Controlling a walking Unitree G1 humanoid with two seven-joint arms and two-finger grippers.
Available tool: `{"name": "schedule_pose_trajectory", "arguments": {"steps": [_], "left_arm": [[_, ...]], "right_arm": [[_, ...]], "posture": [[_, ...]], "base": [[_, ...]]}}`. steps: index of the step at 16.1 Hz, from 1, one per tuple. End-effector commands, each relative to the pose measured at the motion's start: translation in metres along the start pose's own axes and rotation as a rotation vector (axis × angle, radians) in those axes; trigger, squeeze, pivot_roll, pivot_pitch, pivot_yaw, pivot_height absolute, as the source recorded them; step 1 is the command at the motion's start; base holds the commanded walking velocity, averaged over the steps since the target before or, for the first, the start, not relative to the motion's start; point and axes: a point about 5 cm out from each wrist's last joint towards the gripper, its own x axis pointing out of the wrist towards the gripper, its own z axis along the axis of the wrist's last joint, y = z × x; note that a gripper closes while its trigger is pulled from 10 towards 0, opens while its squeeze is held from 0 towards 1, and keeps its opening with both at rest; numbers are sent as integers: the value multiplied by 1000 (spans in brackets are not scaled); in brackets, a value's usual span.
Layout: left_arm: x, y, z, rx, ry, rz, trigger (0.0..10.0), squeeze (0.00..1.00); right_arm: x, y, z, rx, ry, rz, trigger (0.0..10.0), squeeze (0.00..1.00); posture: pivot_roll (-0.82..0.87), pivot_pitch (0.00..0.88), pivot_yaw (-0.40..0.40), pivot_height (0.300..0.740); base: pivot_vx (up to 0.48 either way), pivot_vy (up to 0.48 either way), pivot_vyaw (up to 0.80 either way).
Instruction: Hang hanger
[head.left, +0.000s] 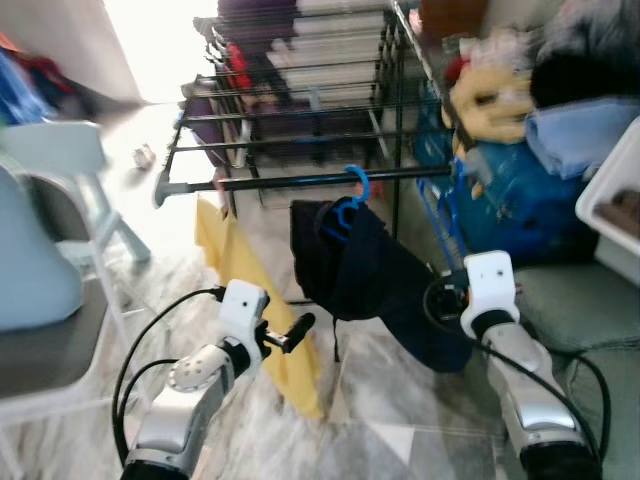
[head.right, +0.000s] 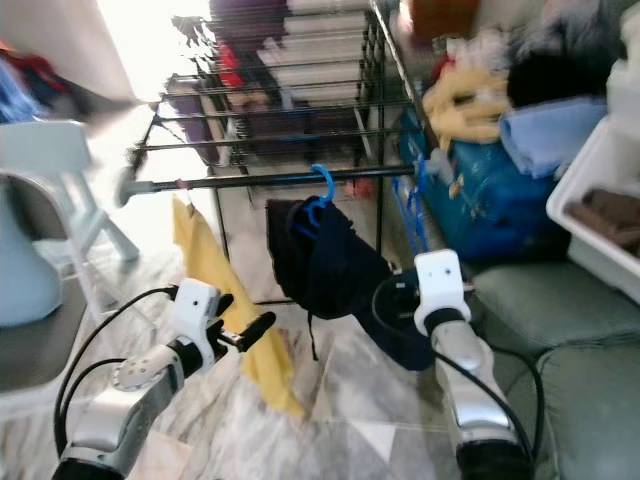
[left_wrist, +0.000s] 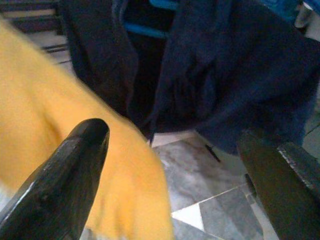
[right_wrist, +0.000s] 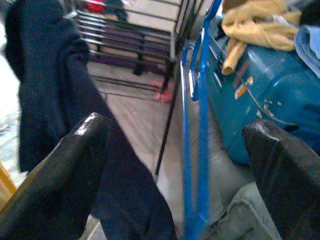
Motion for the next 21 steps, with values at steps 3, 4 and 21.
{"name": "schedule_pose_trajectory", "arguments": {"steps": [3,4,21], "left_arm": [[0,0,-3,0,15,4,10000,0],[0,0,-3,0,15,4,10000,0],[-2,8,-1,-14,-9,96,10000,0]], "right_arm": [[0,0,4,2,-21,-11,10000,1000],[1,0,5,2,-23,-11,10000,1000],[6,25,12,95,-29,147,10000,0]], "posture": [[-140,0,53,740],[-140,0,53,740],[-104,0,38,740]], "base": [[-387,0,0],[-390,0,0],[-371,0,0]]}}
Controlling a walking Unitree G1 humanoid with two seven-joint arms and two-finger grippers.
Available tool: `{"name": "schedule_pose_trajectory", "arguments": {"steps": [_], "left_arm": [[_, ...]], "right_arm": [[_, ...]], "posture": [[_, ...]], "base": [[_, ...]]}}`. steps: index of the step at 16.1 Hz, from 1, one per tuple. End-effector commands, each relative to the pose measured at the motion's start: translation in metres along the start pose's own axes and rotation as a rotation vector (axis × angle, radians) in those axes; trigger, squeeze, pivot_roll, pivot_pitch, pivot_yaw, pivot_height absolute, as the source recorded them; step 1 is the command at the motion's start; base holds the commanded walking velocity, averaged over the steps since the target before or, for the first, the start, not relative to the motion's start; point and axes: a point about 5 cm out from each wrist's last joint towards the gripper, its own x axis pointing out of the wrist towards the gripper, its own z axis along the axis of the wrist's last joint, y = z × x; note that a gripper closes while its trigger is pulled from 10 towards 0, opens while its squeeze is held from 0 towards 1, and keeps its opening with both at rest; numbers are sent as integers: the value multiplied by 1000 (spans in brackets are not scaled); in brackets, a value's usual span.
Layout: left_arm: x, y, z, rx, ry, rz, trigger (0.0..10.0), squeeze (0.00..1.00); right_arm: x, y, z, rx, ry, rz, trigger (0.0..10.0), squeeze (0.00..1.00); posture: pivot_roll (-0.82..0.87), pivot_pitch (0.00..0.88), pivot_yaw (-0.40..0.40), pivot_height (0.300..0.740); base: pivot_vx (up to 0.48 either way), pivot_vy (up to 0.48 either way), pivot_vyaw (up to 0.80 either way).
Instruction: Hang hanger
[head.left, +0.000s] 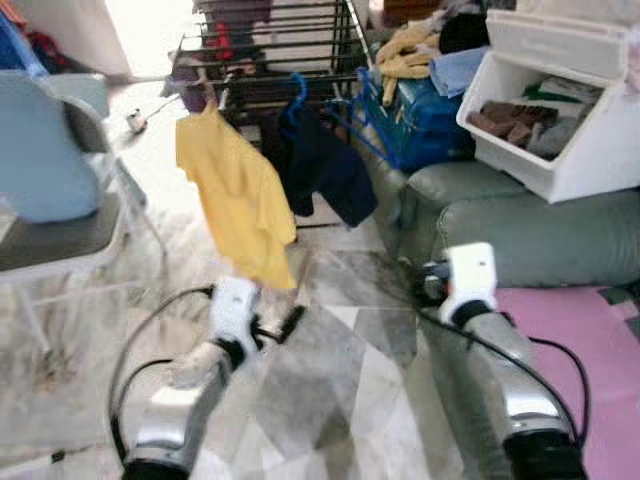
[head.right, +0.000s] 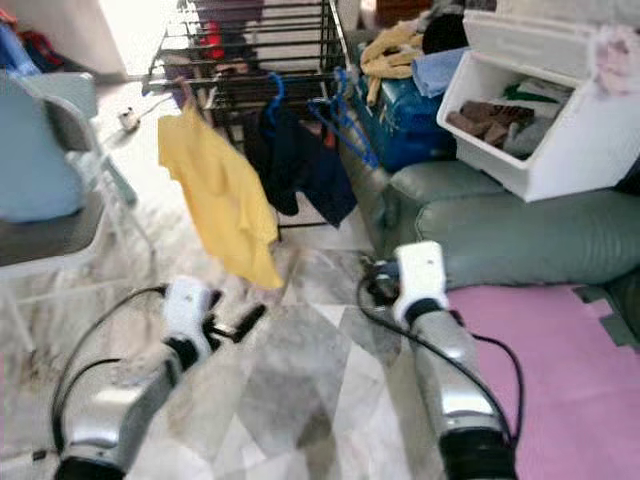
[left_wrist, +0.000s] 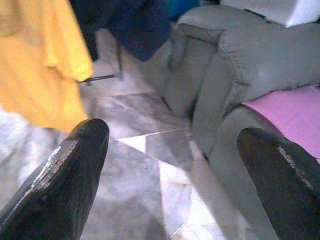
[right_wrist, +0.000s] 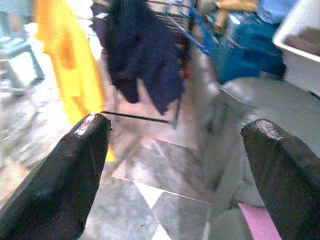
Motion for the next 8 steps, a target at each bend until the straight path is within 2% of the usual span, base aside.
{"name": "schedule_pose_trajectory", "arguments": {"steps": [1,5,8], "left_arm": [[1,-3,0,12,1,-3,10000,0],[2,-2,0,21,-3,19,10000,0],[1,3,4,10,-23,47,10000,0]], "right_arm": [[-1,-2,3,-7,-14,3,10000,0],[2,-1,4,28,-16,-2,10000,0],[2,5,6,-1,-32,34,10000,0]], "posture": [[-105,0,39,740],[-103,0,40,740],[-105,0,43,740]], "base": [[-364,0,0],[-355,0,0],[0,0,0]]}}
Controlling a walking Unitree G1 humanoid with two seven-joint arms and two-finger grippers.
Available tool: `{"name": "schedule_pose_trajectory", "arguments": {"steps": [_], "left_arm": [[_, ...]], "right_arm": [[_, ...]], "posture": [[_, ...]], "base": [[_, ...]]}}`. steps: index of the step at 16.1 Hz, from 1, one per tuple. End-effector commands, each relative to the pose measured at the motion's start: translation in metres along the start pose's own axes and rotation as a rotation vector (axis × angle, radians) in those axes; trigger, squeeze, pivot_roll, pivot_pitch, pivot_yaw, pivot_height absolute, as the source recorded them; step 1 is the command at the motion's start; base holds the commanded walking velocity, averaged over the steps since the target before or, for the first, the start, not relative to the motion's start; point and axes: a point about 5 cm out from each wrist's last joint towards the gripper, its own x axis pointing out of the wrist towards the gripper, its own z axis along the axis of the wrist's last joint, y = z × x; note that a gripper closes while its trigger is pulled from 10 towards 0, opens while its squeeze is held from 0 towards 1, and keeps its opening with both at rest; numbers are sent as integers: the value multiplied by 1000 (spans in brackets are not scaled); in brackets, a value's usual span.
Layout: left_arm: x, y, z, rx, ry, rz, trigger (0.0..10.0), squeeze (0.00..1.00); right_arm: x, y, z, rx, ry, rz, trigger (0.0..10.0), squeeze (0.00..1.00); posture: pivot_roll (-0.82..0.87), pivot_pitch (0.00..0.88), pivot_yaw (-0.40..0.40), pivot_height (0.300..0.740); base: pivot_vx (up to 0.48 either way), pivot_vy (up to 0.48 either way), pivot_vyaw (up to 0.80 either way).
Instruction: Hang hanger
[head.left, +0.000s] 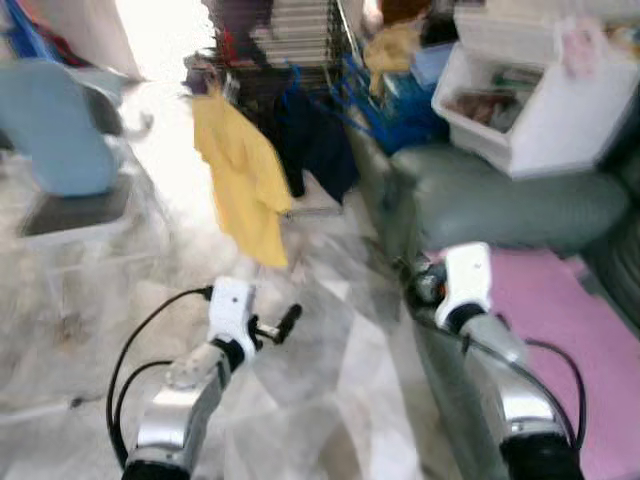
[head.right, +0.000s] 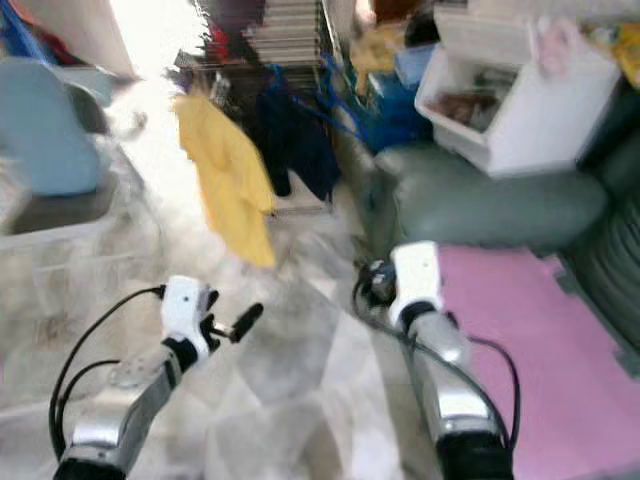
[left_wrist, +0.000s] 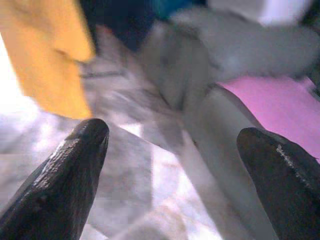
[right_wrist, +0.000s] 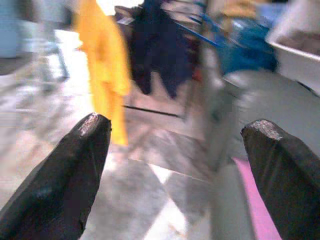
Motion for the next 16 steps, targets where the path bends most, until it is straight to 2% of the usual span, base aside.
{"name": "schedule_pose_trajectory", "arguments": {"steps": [1,2,5,11,16], "left_arm": [[-1,4,-1,2,-4,36,10000,0],[0,5,0,9,-9,53,10000,0],[0,29,6,50,-44,271,10000,0],[-4,52,17,106,-114,444,10000,0],[-7,61,20,126,-140,552,10000,0]], "right_arm": [[2,5,8,-28,-32,39,10000,0],[2,6,8,-45,-38,48,10000,0],[1,8,8,-44,-38,60,10000,0],[2,17,10,-49,-56,121,10000,0],[5,22,15,-60,-74,171,10000,0]], "posture": [[-106,0,45,740],[-106,0,45,740],[-111,0,48,740],[-108,0,47,740],[-109,0,41,740]], "base": [[0,0,556],[0,0,800],[0,0,800],[0,0,800],[0,0,800]]}}
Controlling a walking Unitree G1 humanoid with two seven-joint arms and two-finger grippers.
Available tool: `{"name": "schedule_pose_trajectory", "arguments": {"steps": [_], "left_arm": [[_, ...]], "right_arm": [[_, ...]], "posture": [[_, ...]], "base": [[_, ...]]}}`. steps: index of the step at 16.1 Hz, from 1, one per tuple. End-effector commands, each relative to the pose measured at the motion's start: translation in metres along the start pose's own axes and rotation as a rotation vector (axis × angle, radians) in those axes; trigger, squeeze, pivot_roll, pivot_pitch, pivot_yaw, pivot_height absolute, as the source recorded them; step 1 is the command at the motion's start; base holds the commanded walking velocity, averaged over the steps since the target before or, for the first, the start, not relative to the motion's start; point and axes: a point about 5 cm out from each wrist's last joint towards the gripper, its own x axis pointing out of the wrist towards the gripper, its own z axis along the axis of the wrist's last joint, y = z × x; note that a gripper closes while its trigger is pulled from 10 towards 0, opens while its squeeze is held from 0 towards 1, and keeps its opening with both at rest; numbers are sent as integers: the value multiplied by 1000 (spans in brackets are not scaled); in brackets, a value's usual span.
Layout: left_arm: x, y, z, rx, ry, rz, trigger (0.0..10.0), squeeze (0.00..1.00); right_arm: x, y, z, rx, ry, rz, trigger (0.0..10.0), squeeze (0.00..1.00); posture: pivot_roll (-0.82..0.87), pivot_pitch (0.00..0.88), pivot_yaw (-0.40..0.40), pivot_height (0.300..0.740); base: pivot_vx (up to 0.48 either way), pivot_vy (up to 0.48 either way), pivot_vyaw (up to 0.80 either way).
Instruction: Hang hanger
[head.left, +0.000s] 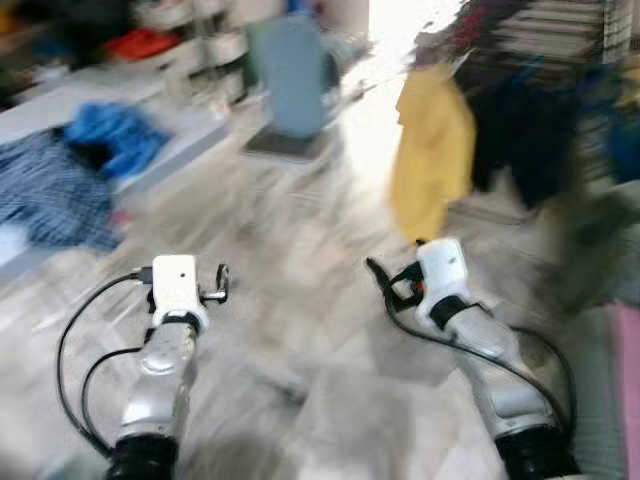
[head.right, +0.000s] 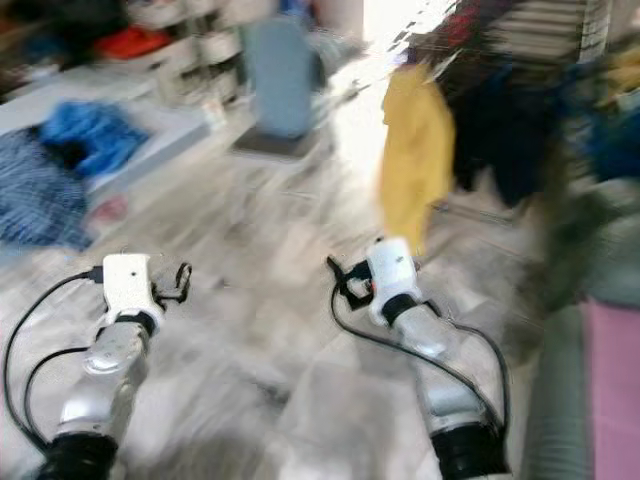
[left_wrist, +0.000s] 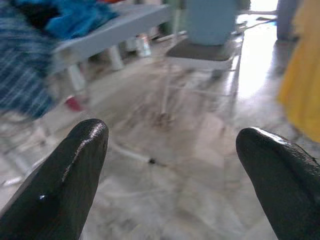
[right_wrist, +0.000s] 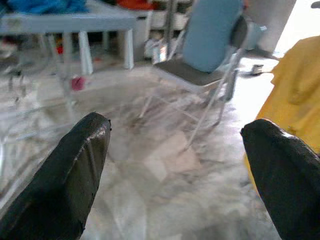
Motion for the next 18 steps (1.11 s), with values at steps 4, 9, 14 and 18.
{"name": "schedule_pose_trajectory", "arguments": {"steps": [4,9,14,18], "left_arm": [[0,17,0,-61,-13,62,10000,0],[1,17,1,-72,-24,62,10000,0],[1,18,2,-96,-37,40,10000,0],[2,17,2,-110,-42,27,10000,0]], "right_arm": [[2,7,6,2,-29,47,10000,0],[2,12,7,-1,-35,83,10000,0],[3,13,7,7,-40,93,10000,0],[3,14,8,22,-44,97,10000,0]], "posture": [[-106,0,39,740],[-107,0,38,740],[-107,0,40,740],[-109,0,41,740]], "base": [[0,0,800],[0,0,800],[0,0,800],[311,0,325]]}}
